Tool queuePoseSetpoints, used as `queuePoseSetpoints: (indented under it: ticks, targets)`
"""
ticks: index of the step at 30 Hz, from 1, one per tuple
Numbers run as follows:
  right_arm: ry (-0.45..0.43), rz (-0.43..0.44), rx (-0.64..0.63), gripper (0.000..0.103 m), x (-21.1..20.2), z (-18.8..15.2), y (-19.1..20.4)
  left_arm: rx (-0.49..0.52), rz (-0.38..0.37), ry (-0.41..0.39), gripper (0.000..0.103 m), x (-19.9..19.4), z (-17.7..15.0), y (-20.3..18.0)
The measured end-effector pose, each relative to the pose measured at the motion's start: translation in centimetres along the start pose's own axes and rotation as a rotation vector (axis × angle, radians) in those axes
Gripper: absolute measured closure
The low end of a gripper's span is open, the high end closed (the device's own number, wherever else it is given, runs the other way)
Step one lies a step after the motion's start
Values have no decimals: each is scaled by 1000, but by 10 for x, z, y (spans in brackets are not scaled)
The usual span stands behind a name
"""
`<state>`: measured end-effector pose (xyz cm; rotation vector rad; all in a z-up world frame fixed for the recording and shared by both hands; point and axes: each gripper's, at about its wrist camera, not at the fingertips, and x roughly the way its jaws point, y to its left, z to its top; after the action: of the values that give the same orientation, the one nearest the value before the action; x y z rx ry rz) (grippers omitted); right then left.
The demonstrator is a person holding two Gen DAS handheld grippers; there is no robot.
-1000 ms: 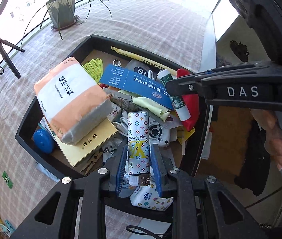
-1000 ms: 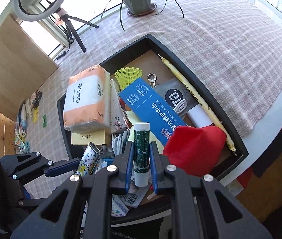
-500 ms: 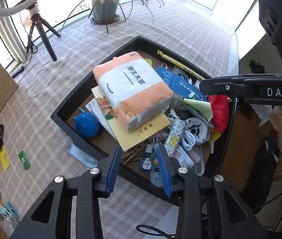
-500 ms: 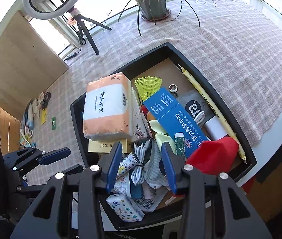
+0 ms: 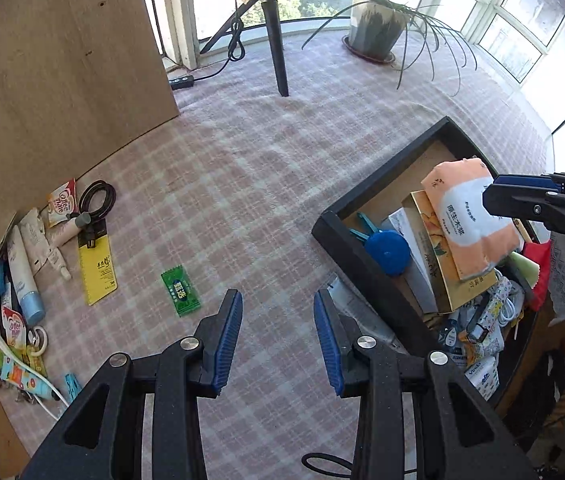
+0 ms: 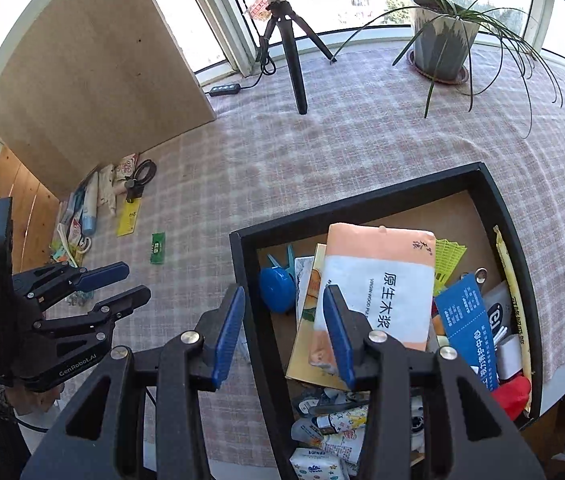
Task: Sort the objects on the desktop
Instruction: 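Move both grippers back over the table toward the black cable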
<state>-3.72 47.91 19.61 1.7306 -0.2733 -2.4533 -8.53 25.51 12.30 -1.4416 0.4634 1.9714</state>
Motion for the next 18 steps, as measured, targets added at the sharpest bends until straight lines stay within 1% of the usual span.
queuePoseSetpoints:
  ticks: [5,8,12,15,18]
  targets:
    - [30,26,-67,63,36,42,46,-138,41,-1,68,10,24,81]
    - [52,56,-79,63,61,66,69,-228,56,-3,68,18,39,131]
    - [86,83,-98,63,99,94,102,-317,68,8,68,37,57,188]
    - [114,102,-118,63,127,111,124,-377,31,22,68,55,65,220]
    - [143,117,-127,63,154,126,141,-413,3,41,68,73,69,239]
